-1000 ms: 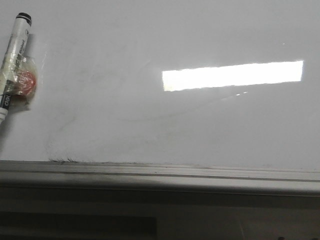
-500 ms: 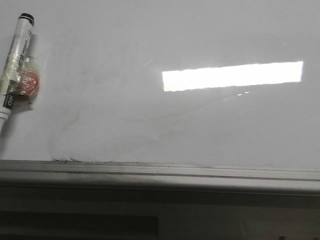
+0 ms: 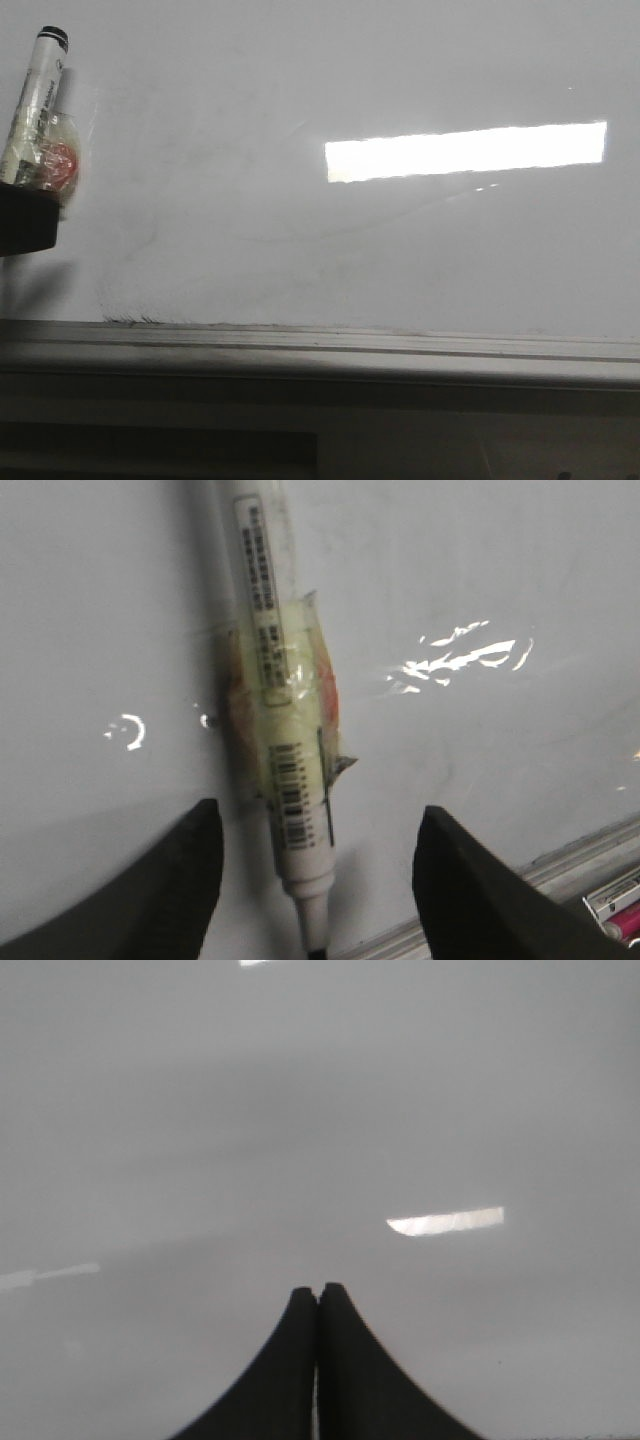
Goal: Write number 2 on whiteboard
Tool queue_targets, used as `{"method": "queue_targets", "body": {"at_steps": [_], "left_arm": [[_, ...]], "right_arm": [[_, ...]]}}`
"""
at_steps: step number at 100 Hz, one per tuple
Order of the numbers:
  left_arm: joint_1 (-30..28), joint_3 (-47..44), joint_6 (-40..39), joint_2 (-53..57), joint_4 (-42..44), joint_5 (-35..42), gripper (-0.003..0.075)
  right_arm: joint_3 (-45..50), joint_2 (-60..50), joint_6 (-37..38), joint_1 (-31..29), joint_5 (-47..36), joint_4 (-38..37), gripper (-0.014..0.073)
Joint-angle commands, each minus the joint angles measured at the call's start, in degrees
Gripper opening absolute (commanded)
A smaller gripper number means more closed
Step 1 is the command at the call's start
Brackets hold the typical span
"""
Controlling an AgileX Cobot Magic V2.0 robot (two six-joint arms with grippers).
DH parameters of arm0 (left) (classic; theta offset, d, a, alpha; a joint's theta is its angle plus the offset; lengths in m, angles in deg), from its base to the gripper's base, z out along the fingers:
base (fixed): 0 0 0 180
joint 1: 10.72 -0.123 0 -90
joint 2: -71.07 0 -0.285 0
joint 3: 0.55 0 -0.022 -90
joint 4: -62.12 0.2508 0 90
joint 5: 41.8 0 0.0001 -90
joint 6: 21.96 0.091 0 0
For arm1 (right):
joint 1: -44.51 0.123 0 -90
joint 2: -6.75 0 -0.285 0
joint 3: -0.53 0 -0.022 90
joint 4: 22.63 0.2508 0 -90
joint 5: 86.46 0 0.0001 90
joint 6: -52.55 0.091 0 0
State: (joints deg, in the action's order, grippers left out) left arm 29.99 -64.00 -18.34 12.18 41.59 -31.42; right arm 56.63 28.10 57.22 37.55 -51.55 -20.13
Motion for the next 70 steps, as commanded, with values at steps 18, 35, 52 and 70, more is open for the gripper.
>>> {"method": "queue_targets", "body": {"at_steps": [18, 35, 52, 70], "left_arm": [[0.4, 2.9, -0.7, -5.1, -5.2, 4.9, 0.006], [0.4, 2.9, -0.7, -4.2, -2.2, 2.9, -0.0019], [0.4, 2.9, -0.7, 0.9, 8.2, 0.0, -0.0019], [3.6, 2.9, -0.7, 7.3, 14.3, -0.5, -0.0019]], "right_arm": [[-1.5, 1.1, -0.2, 0.1, -3.3, 1.2, -0.0071], [-2.5, 1.1, -10.8, 1.8, -1.0, 10.1, -0.0071], [-4.1, 1.1, -34.5, 7.5, 1.3, 34.6, -0.0071], [-5.0, 4.0, -40.6, 17.1, -1.9, 39.3, -0.0066]]}}
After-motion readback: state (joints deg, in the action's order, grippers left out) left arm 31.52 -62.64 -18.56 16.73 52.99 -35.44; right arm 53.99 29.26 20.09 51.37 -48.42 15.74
